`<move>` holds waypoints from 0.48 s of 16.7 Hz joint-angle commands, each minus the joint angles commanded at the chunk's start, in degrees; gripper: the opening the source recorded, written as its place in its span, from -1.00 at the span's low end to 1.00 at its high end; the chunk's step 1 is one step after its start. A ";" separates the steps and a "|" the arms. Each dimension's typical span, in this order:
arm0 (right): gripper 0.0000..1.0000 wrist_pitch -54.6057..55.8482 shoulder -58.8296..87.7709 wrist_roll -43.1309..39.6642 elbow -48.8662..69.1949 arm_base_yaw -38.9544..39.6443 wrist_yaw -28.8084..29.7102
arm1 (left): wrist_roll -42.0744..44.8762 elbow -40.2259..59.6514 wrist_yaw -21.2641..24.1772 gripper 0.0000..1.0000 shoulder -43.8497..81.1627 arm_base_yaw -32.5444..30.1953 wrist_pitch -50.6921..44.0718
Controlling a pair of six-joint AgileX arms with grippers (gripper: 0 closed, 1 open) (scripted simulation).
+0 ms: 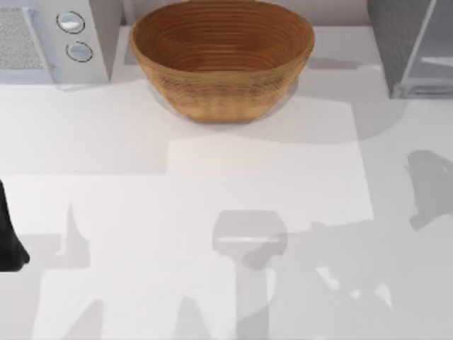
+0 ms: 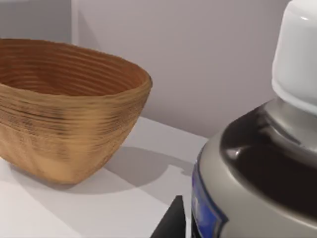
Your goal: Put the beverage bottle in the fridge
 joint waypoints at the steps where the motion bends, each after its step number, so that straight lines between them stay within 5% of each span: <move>1: -0.98 -2.69 -3.34 0.44 -0.95 0.33 2.58 | 0.00 0.00 0.00 1.00 0.00 0.00 0.00; 8: -0.98 -19.52 -24.46 4.01 -7.43 4.16 17.58 | 0.00 0.00 0.00 1.00 0.00 0.00 0.00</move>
